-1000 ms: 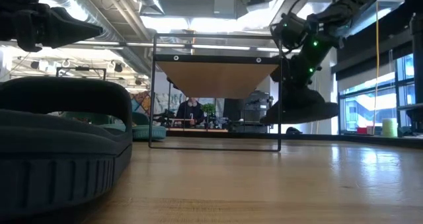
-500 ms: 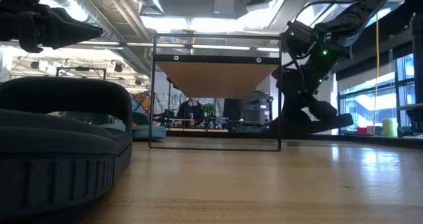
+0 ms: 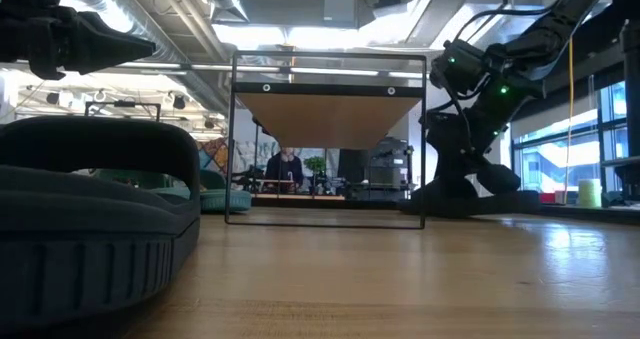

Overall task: Pick and place slides into the shelf
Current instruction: Put the black slide under the shelf

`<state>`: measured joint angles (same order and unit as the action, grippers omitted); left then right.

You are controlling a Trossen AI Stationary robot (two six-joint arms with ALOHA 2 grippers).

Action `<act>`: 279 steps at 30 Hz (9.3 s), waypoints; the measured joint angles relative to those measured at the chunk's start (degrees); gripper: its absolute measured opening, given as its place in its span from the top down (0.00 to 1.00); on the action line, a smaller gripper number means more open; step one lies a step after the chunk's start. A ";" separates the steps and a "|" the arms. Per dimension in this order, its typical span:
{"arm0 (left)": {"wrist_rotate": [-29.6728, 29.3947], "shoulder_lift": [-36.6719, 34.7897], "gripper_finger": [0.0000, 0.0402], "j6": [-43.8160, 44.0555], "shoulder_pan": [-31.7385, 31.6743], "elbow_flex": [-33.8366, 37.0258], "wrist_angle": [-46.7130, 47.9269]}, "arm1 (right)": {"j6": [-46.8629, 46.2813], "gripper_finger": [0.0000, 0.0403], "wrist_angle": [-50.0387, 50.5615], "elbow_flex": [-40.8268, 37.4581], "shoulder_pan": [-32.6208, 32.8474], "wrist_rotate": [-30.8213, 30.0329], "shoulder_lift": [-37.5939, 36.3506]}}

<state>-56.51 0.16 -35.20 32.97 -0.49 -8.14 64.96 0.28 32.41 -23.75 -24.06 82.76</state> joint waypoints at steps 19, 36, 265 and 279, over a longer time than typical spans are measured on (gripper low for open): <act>0.00 -0.01 0.58 0.02 0.00 0.02 0.00 | -6.57 0.58 -1.22 0.13 0.00 -0.18 0.12; 0.00 -0.01 0.58 0.02 0.00 0.02 0.00 | -22.59 0.48 15.98 8.08 2.25 -4.10 0.13; -0.09 0.00 0.58 6.14 0.00 0.02 0.04 | -25.47 0.89 24.44 34.71 -21.25 12.29 25.90; -5.73 -0.02 0.58 6.12 0.01 0.02 0.05 | -28.71 0.84 24.47 34.71 -21.21 9.95 25.90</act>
<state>-62.24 0.14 -29.08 32.98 -0.47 -8.09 36.25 24.75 67.11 -44.96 -14.11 108.66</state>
